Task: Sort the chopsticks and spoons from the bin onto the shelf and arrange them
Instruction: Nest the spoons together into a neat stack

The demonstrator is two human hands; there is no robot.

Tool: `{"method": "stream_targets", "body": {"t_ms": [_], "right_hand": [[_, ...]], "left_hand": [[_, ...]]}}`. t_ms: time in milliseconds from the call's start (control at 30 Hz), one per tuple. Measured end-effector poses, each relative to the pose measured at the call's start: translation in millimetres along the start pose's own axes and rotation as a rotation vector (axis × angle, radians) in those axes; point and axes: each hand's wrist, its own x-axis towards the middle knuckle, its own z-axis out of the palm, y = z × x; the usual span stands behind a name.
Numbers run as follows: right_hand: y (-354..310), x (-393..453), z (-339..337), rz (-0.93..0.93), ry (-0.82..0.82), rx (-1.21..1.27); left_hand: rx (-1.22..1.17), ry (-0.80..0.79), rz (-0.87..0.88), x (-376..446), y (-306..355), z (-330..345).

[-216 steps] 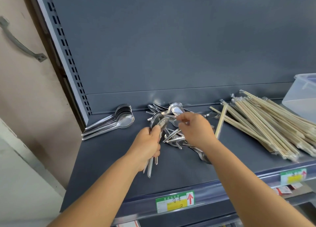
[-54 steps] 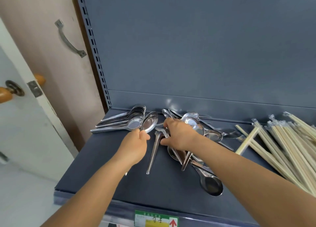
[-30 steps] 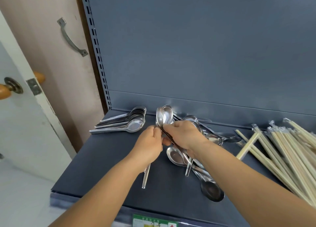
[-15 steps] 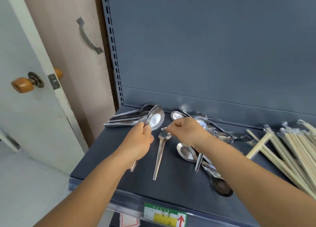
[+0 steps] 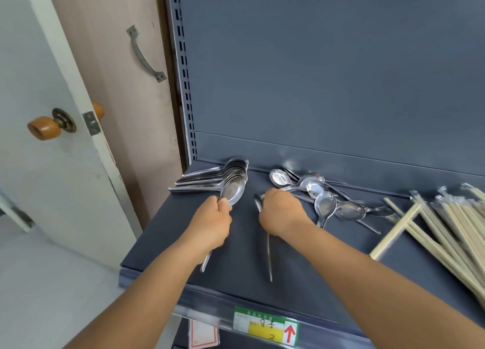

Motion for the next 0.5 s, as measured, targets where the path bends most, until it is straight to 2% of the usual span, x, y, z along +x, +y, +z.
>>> {"method": "stream_targets", "body": {"t_ms": [233,500], "right_hand": [[28,-3,-9,0.107,0.104,0.329],[10,3,13,-0.016,0.015,0.278]], "left_hand": [[-0.076,-0.046,0.005,10,2,17],[-0.021,-0.020,0.027,21,-1,20]]}}
